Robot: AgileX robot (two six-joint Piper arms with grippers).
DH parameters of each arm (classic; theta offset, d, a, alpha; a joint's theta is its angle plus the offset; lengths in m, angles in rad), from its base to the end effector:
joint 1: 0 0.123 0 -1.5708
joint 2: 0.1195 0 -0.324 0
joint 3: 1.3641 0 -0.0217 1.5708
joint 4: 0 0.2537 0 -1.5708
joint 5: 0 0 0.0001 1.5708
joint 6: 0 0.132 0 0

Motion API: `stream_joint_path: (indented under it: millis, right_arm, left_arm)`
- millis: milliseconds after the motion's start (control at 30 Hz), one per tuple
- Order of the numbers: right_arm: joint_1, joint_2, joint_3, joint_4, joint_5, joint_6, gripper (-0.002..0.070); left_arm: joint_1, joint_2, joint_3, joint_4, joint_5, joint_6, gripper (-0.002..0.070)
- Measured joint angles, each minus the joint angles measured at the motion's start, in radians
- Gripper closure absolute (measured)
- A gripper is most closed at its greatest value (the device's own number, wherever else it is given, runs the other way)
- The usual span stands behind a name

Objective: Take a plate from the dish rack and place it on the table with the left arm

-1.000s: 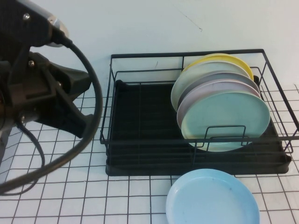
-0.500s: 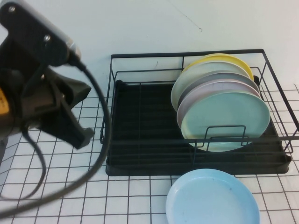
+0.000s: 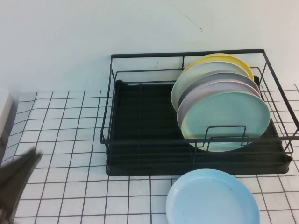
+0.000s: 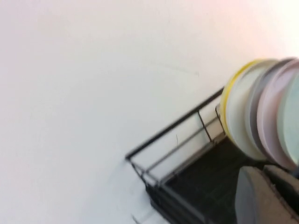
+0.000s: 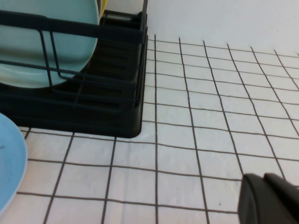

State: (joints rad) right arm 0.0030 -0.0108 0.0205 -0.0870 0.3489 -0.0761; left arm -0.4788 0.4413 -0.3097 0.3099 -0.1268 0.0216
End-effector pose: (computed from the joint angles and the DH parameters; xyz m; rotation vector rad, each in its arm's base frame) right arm 0.0563 -0.0038 0.1641 -0.1273 1.8386 -0.1358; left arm 0.0967 -0.0559 0.3157 0.6167 1.3632 -0.1495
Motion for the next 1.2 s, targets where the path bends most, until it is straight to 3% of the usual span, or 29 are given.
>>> stream_joint_path:
  millis: [267, 467, 1033, 1200]
  right_arm:
    - [0.0, 0.0, 0.0, 0.0, 0.0, 0.0, 0.0678]
    - [0.0, 0.0, 0.0, 0.0, 0.0, 0.0, 0.0678]
    - [0.0, 0.0, 0.0, 0.0, 0.0, 0.0, 0.0678]
    - [0.0, 0.0, 0.0, 0.0, 0.0, 0.0, 0.0678]
  left_arm:
    - [0.227, -0.401, 0.308, 0.009, -0.008, -0.271, 0.0678]
    - [0.33, -0.45, 0.332, 0.009, 0.106, -0.359, 0.0678]
    - [0.355, -0.454, 0.332, -0.025, 0.418, -0.397, 0.0678]
    - [0.355, -0.454, 0.33, -0.196, 0.443, -0.397, 0.0678]
